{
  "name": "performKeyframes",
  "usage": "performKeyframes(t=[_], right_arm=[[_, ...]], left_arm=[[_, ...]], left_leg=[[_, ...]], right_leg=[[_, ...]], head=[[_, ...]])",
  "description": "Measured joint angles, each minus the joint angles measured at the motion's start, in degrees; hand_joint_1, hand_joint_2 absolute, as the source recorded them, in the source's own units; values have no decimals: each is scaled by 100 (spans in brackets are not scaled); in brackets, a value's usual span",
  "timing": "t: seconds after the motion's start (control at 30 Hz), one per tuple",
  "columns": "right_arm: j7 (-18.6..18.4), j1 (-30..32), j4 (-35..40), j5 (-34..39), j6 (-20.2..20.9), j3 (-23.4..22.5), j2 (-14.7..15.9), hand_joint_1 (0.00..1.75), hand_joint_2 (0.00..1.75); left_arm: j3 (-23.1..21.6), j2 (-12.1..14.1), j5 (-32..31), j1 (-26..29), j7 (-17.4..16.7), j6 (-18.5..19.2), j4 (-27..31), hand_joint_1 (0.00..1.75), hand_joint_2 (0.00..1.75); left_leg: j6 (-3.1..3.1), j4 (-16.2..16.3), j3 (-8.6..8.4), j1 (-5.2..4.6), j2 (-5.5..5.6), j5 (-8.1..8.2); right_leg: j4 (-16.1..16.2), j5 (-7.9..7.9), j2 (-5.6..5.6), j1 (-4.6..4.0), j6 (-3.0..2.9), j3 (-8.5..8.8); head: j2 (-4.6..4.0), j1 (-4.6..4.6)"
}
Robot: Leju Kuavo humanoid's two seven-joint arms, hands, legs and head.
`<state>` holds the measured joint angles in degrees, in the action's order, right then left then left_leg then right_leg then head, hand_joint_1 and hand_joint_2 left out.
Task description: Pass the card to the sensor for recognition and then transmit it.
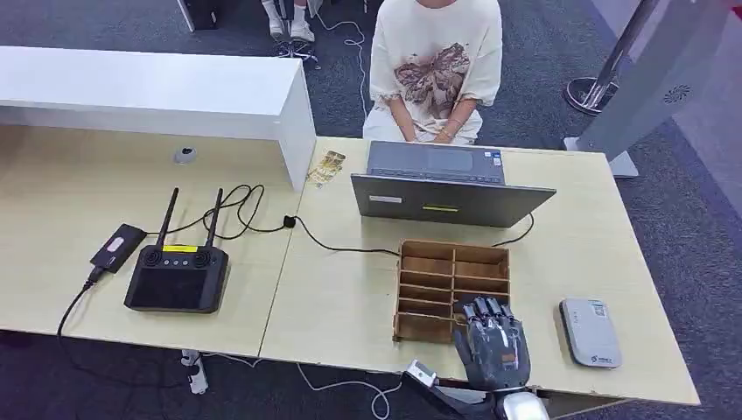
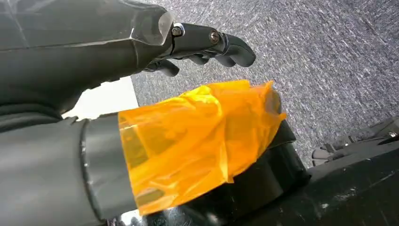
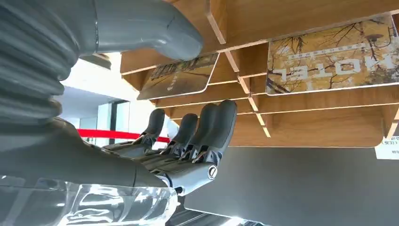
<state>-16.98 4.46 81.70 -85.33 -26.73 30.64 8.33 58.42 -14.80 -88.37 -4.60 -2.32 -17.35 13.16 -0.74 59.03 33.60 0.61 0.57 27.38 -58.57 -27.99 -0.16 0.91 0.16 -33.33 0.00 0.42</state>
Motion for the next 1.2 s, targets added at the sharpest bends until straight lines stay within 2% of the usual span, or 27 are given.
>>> performKeyframes(t=[0.13, 0.33, 0.37, 0.53, 0.57, 0.6, 1.2], right_arm=[[-28, 11, 2, 4, -4, 0, 0, 89, 175], [-63, 87, 96, 9, -72, -2, 2, 112, 175], [-83, 98, 105, 9, -72, -4, 2, 136, 175], [-116, 138, 177, 22, -94, -39, 2, 154, 175], [-131, 149, 192, 28, -103, -44, 2, 159, 175], [-138, 159, 206, 28, -109, -52, 4, 171, 175], [-111, 199, 271, 92, -206, -85, 9, 175, 175]], left_arm=[[0, 0, 2, 1, 0, -11, 0, 0, 0], [0, 2, 30, 4, 0, -22, 0, 0, 0], [0, 2, 31, 5, 0, -24, 0, 0, 0], [0, 13, 44, 8, 13, -33, 0, 0, 0], [0, 18, 46, 10, 15, -33, 0, 0, 0], [0, 26, 46, 10, 17, -33, 0, 0, 0], [0, 44, 46, 14, 28, -33, 0, 0, 0]], left_leg=[[0, 0, 0, 0, 0, 0], [0, 0, 0, 0, 0, 0], [0, 0, 0, 0, 0, 0], [0, 0, 0, 0, 0, 0], [0, 0, 0, 0, 0, 0], [0, 0, 0, 0, 0, 0], [0, 0, 0, 0, 0, 0]], right_leg=[[0, 0, 0, 0, 0, 0], [0, 0, 0, 0, 0, 0], [0, 0, 0, 0, 0, 0], [0, 0, 1, 0, 0, 0], [0, 0, 1, 0, 0, 0], [0, 0, 1, 0, 0, 0], [0, 0, 0, 0, 0, 0]], head=[[0, 0], [0, 0], [0, 0], [0, 0], [0, 0], [0, 0], [0, 0]])
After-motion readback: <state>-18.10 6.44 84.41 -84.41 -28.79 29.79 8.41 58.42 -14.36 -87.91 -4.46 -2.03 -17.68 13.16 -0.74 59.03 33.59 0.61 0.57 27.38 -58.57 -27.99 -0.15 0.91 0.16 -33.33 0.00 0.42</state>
